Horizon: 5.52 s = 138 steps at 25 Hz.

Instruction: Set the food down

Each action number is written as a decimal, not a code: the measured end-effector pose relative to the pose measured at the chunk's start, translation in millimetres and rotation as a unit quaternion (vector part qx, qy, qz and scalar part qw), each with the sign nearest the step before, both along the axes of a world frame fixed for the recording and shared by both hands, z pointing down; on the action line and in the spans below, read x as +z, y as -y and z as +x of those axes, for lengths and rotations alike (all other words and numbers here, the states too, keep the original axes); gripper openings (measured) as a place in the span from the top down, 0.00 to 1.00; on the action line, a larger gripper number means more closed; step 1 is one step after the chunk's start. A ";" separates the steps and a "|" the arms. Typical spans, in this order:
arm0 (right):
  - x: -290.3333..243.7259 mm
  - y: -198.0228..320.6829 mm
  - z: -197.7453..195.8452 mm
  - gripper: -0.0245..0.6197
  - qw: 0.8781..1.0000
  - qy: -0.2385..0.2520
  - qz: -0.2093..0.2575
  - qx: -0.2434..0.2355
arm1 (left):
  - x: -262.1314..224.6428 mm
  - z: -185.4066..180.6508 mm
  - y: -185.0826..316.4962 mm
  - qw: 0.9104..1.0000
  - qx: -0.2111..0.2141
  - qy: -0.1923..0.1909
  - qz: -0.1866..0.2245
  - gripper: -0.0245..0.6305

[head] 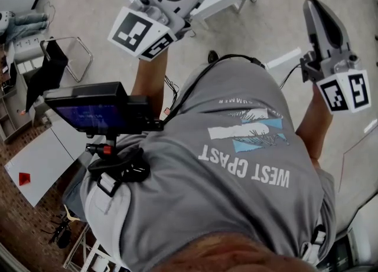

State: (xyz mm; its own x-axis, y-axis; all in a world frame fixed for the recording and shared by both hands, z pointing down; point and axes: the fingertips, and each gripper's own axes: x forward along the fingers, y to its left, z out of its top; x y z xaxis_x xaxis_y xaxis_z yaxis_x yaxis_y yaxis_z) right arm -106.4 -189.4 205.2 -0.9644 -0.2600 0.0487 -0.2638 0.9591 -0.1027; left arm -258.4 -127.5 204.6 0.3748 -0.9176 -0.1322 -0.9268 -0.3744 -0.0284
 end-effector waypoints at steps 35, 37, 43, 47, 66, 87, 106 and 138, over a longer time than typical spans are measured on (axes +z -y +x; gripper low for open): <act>17.8 160.5 -31.8 0.95 0.998 -0.005 -0.019 -0.059 | 16.9 -23.4 134.7 0.998 -0.065 -0.005 -0.025 0.79; 18.5 174.5 -25.7 0.95 0.998 -0.003 -0.020 -0.063 | 17.8 -16.6 147.5 0.997 -0.069 -0.004 -0.026 0.79; 18.7 198.4 -20.0 0.95 0.997 -0.001 -0.025 -0.071 | 17.9 -12.3 167.7 0.996 -0.082 -0.003 -0.033 0.79; 20.9 201.7 -21.6 0.95 0.997 -0.001 -0.030 -0.072 | 19.6 -16.2 173.9 0.996 -0.086 -0.002 -0.038 0.79; 25.7 231.7 -15.5 0.95 0.999 -0.016 -0.048 0.011 | 61.6 -52.5 262.5 0.996 -0.026 -0.013 -0.090 0.79; 45.5 243.6 32.8 0.95 0.987 -0.022 -0.065 0.144 | 178.8 -71.1 363.0 0.979 0.037 0.002 -0.200 0.79; 51.7 236.4 50.8 0.95 0.973 -0.036 -0.079 0.213 | 293.9 -90.6 406.5 0.947 0.055 0.060 -0.310 0.79; 69.7 268.1 43.1 0.95 0.958 -0.060 -0.106 0.258 | 420.4 -132.3 488.2 0.885 0.042 0.222 -0.407 0.79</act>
State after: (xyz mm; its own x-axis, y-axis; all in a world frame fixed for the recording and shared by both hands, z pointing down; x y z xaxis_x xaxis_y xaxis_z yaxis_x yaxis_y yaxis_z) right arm -63.2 -457.5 274.8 -0.6942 -0.6729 0.2554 -0.7195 0.6585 -0.2207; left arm -390.6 -615.7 625.0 0.2951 -0.6079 0.7371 -0.8597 -0.5055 -0.0727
